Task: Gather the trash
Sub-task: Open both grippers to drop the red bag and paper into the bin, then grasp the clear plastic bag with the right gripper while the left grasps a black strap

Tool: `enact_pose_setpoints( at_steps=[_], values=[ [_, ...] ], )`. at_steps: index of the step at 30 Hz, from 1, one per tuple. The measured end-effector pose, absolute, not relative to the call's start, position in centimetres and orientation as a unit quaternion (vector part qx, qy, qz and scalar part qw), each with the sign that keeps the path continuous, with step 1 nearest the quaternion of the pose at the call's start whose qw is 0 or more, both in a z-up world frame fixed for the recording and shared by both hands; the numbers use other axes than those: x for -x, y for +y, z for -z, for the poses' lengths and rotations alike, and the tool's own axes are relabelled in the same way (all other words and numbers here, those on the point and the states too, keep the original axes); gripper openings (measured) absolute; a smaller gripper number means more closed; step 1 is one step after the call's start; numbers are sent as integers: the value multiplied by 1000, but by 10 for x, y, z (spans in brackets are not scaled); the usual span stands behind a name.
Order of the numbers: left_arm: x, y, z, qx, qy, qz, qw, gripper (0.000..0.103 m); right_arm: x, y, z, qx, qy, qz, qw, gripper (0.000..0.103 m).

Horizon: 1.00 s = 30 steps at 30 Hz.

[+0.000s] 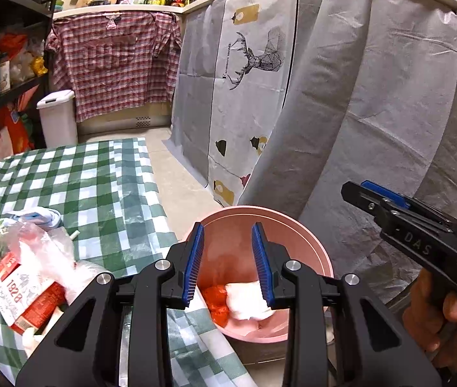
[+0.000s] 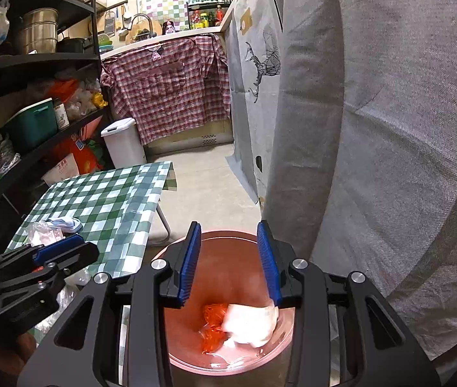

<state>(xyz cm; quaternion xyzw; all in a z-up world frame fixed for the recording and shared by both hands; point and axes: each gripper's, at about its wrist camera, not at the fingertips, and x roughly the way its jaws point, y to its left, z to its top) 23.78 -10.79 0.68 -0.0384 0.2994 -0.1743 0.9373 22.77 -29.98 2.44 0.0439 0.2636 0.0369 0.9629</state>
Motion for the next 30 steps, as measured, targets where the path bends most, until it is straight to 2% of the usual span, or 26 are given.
enact_pose_setpoints(
  at_steps=[9,14,22,30],
  values=[
    [-218,-78,-40,36,284,159,945,31,-211,-290,-34,-37,235,-48,970,36],
    [-211,-51,-57,36,290,138,946,31,-203,-281,-43,-40,230,-68,970,32],
    [-195,25,-92,44,281,100,954,31,-186,-238,-62,-37,222,-125,966,29],
    [-186,94,-75,62,281,40,957,30,-192,-182,-55,-34,236,-182,954,22]
  ],
)
